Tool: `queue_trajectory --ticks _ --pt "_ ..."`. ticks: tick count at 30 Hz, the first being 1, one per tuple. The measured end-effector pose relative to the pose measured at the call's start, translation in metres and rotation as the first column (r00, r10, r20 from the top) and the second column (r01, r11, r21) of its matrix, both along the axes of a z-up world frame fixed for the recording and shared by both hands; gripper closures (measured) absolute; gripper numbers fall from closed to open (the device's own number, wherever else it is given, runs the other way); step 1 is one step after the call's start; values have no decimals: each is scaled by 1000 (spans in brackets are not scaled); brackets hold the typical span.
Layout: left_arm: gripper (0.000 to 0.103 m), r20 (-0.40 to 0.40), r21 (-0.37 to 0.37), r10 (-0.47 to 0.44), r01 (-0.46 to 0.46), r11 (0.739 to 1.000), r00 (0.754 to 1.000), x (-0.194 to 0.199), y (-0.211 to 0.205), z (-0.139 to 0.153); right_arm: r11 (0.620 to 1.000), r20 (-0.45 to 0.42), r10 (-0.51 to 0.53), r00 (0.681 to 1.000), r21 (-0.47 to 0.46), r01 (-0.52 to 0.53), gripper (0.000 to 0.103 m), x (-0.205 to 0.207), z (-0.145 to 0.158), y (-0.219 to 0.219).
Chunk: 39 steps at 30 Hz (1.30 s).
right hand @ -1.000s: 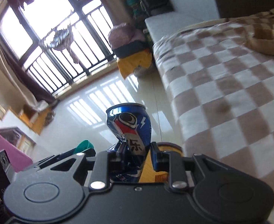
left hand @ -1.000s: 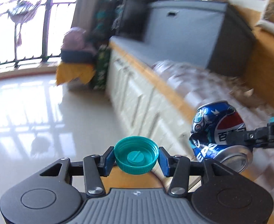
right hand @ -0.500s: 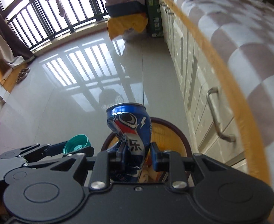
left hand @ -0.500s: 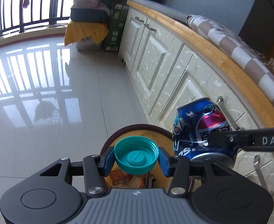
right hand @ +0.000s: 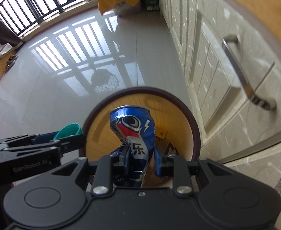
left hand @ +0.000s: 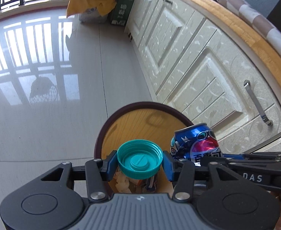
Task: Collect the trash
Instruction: 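Carry the teal cap and Pepsi can with both tools over the wastebasket, then open the left tool while the right tool opens, dropping cap and can into the wastebasket, then move both tools back toward the cardboard scrap and teal wrapper on the mattress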
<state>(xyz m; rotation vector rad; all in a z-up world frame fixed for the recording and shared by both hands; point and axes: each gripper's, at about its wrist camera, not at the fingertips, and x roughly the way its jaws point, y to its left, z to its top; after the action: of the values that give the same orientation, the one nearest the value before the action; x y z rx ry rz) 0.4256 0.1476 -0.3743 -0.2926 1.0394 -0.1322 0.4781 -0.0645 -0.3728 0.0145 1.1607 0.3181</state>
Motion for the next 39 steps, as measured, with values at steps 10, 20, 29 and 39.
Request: queue_trajectory --ticks 10,20,29,39 --pt "53 -126 -67 -5 -3 998 992 11 -8 -31 1000 -112 -22 993 -25 19 76 9 -44 2" --pt "50 -179 -48 -14 5 999 984 14 -11 -44 998 -215 -16 977 48 27 66 10 -69 5" --pt "38 -229 59 -70 86 995 971 12 -18 -46 998 -206 34 978 -52 -45 61 7 -68 9" --pt "32 -248 94 -66 92 991 966 10 -14 -42 993 -170 48 984 -95 -65 59 2 -57 2"
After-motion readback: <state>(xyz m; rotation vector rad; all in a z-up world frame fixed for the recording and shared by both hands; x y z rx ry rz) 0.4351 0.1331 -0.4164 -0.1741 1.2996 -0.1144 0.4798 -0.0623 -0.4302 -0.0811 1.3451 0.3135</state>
